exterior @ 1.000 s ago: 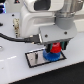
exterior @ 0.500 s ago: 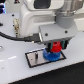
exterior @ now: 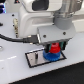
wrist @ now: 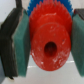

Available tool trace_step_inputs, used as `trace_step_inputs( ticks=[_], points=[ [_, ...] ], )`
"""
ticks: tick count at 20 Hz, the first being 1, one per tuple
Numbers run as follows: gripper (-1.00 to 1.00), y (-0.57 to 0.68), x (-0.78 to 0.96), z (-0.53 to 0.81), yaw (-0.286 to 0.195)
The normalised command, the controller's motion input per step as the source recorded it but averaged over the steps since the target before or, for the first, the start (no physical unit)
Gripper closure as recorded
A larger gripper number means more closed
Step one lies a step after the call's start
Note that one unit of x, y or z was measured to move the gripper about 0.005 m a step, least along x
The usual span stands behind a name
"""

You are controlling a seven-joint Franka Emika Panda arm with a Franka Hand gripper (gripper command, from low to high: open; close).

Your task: Insert the blue gear onto the right peg, followed by the red gear

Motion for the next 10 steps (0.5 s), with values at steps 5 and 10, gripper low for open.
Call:
trace_step_inputs(
  ticks=[5, 10],
  points=[
    [1.0, -0.26, 0.15, -0.11, 0.0],
    [1.0, -0.17, 0.13, 0.04, 0.0]
  ],
)
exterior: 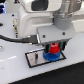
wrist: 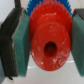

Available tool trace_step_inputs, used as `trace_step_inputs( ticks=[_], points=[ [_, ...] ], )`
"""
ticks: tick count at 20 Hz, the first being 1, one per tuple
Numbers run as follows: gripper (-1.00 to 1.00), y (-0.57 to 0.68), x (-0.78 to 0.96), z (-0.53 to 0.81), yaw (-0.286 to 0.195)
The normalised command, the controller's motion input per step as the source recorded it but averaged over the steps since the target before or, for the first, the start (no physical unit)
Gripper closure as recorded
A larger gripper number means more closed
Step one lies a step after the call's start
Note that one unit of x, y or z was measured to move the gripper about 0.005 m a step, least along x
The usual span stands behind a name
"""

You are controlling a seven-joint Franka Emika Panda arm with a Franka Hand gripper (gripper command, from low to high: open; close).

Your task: Insert the blue gear onto the right peg, followed by the red gear

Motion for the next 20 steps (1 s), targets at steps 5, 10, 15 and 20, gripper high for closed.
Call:
trace_step_inputs(
  ticks=[5, 10, 15, 20],
  points=[
    [1.0, -0.05, 0.05, 0.2, 0.0],
    [1.0, -0.1, 0.16, -0.19, 0.0],
    [1.0, -0.02, 0.17, -0.3, 0.0],
    [1.0, 0.0, 0.16, 0.06, 0.0]
  ],
)
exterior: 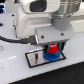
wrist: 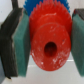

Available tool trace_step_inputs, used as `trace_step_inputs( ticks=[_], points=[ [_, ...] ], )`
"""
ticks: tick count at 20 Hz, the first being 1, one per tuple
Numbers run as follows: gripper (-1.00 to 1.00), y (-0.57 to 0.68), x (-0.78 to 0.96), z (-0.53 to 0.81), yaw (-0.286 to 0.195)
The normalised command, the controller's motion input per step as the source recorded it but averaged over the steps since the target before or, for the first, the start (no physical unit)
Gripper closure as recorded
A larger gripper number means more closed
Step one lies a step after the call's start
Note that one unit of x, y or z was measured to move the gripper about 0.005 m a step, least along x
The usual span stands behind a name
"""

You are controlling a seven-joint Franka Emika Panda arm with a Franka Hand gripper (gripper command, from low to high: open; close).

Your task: Insert the blue gear onto the right peg, followed by the red gear

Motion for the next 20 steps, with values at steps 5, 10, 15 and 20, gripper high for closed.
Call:
trace_step_inputs(
  ticks=[5, 10, 15, 20],
  points=[
    [1.0, 0.04, 0.13, 0.17, 0.0],
    [1.0, 0.05, 0.06, 0.08, 0.0],
    [1.0, 0.02, 0.0, -0.01, 0.0],
    [1.0, -0.14, 0.16, -0.23, 0.0]
  ],
)
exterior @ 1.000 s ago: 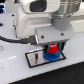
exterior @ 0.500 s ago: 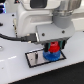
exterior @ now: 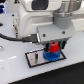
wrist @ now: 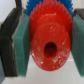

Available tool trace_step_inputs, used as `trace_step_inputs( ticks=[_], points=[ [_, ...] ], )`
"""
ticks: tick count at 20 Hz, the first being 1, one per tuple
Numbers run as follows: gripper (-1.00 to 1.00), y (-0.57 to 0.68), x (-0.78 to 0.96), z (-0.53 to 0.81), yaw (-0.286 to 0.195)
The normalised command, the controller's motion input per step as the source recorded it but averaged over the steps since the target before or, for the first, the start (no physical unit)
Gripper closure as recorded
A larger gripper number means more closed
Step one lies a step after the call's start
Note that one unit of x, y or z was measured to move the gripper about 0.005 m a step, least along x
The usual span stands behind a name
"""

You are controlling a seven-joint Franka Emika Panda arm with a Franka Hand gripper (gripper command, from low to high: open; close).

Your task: Insert the blue gear onto the right peg, followed by the red gear

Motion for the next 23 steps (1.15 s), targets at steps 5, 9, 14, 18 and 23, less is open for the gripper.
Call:
trace_step_inputs(
  ticks=[5, 9, 14, 18, 23],
  points=[
    [1.0, -0.18, 0.2, -0.07, 0.0],
    [1.0, -0.02, 0.15, -0.14, 0.0],
    [1.0, 0.04, 0.11, -0.02, 0.0],
    [1.0, 0.03, 0.06, -0.02, 0.0],
    [1.0, 0.05, 0.05, 0.06, 0.0]
  ],
)
